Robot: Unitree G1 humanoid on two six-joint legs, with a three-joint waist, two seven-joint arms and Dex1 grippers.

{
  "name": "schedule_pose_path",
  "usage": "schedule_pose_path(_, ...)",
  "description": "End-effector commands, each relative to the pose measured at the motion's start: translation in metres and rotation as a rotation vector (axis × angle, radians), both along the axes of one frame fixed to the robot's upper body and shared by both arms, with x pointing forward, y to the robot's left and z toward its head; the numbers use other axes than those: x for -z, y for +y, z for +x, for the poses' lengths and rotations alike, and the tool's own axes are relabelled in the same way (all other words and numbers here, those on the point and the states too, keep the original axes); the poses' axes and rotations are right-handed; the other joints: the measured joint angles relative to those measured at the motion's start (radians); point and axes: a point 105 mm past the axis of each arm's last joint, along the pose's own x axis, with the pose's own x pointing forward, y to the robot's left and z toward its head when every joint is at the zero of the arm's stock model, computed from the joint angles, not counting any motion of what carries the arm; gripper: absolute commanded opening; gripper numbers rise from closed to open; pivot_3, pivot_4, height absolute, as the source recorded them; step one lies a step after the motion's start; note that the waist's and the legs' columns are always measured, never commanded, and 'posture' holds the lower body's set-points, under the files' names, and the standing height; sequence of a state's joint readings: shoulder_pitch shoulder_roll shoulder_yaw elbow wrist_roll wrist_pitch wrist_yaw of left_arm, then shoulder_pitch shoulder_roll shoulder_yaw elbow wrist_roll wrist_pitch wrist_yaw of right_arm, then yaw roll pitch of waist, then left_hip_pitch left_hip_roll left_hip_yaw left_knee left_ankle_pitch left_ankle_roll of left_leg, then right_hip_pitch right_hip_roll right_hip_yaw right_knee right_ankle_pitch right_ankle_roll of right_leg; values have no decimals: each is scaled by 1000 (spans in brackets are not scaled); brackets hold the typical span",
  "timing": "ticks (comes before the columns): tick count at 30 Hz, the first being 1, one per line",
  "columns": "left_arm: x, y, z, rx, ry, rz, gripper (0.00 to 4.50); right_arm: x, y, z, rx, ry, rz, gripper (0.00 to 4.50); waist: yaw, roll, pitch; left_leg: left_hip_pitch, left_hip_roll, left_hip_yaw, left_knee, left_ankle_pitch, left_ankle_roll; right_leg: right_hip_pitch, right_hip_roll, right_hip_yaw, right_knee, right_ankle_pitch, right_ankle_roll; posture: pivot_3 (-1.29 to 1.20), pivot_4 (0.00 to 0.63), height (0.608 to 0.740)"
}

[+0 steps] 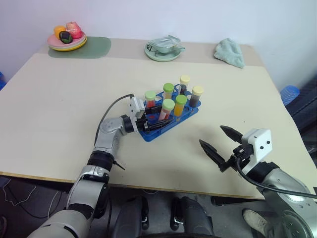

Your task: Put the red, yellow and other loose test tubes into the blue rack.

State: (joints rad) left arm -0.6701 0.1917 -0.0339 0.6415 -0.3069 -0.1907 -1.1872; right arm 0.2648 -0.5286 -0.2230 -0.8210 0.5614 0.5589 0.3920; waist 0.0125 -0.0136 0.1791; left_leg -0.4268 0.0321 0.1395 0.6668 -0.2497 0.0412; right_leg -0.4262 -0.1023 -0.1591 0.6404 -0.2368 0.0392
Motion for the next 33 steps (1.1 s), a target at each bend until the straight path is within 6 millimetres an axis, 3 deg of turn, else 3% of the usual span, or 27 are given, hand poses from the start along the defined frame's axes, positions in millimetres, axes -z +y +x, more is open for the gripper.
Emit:
schedule_pose_path(1, -3, 1, -2, -15, -7, -26, 3488, -9, 2, -1, -16, -43, -3, 4500, 0, 0, 0, 0, 0, 0, 0, 0, 0, 0, 0, 0, 0, 0, 0, 0, 150, 740)
schedule_pose_path(12, -8, 16, -16, -105, -94, 0, 3488, -9, 1, 3, -61, -27, -12, 4500, -1, 0, 0, 0, 0, 0, 0, 0, 0, 0, 0, 0, 0, 0, 0, 0, 150, 740)
schedule_pose_path(20, -2, 50, -34, -193, -37, -9, 3488, -7, -8, 1, -84, -1, -36, 4500, -3, 0, 0, 0, 0, 0, 0, 0, 0, 0, 0, 0, 0, 0, 0, 0, 150, 740)
schedule_pose_path(26, -2, 88, -55, -262, 11, 1, 3488, -2, -20, -5, -90, 12, -45, 4500, -1, 1, 0, 0, 1, 0, -1, 0, 0, -1, 0, 0, -1, 0, 0, 0, 150, 740)
schedule_pose_path(33, -1, 153, -79, -369, 64, 110, 3488, -1, -39, -5, -40, -21, -95, 4500, -4, 2, 1, 0, 1, 0, -1, -1, -1, -1, 0, 0, -2, -1, 1, 0, 150, 740)
